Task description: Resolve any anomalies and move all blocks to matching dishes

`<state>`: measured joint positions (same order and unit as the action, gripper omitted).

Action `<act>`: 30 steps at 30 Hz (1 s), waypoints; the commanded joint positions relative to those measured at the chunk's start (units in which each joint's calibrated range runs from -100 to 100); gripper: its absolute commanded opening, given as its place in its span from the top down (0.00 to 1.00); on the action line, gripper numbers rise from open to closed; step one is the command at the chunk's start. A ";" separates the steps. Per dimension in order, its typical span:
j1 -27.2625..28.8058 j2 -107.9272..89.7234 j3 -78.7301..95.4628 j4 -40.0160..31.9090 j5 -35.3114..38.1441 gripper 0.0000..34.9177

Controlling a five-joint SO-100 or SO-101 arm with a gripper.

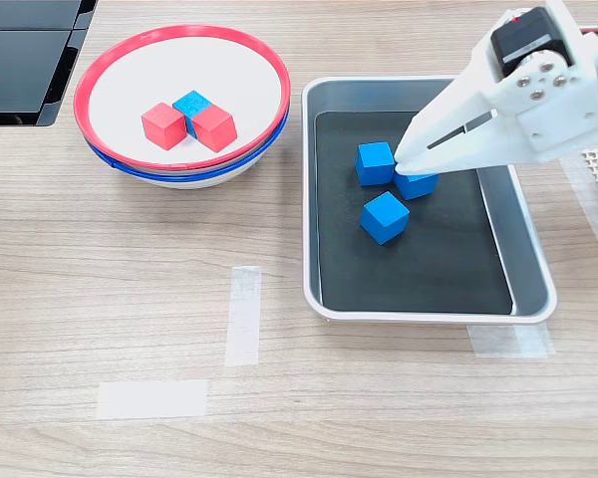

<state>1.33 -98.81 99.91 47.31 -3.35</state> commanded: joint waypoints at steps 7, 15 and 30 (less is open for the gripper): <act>0.04 -0.26 0.09 0.11 -0.15 0.99; 3.52 3.33 -2.46 1.10 0.05 0.76; 8.41 72.50 -55.26 -7.23 13.97 0.71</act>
<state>8.85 -38.36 56.08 40.78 9.21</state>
